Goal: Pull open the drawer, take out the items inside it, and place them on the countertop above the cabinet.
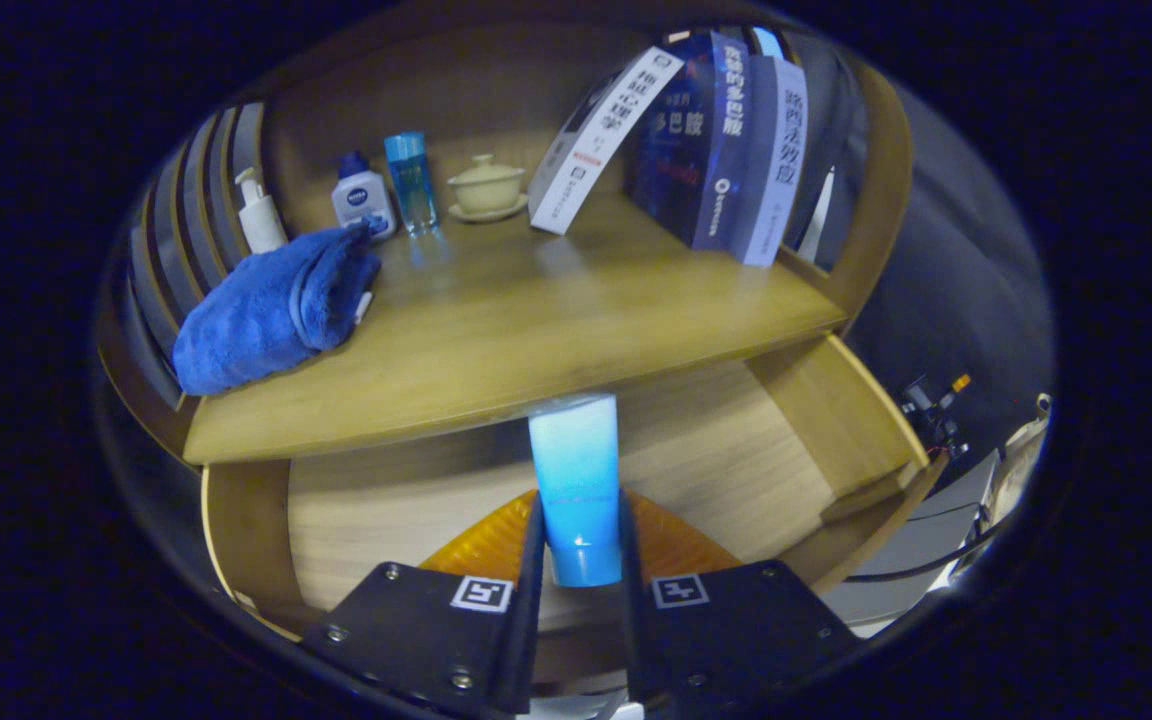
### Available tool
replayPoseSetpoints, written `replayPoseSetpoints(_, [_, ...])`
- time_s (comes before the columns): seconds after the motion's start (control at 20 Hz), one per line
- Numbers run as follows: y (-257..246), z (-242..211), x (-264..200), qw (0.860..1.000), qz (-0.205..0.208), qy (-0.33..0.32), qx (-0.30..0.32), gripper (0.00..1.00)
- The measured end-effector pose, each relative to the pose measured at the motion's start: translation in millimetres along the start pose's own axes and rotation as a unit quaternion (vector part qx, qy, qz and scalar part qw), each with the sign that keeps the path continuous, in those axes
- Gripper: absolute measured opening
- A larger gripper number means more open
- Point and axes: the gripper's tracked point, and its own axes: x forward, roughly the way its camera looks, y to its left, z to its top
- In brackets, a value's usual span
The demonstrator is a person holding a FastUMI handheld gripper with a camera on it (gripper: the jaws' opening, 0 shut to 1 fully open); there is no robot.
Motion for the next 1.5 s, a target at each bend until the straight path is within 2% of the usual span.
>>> replayPoseSetpoints(0.4, [-13, 17, -41, 0.999, -0.02, -0.044, -0.008, 0.36])
replayPoseSetpoints(0.6, [-9, 48, -50, 0.996, -0.012, -0.084, 0.011, 0.36])
replayPoseSetpoints(0.95, [2, 116, -35, 0.985, 0.03, -0.155, 0.066, 0.36])
replayPoseSetpoints(1.25, [13, 140, -7, 0.981, 0.059, -0.157, 0.093, 0.36])
replayPoseSetpoints(1.5, [28, 143, 18, 0.983, 0.08, -0.138, 0.09, 0.36])
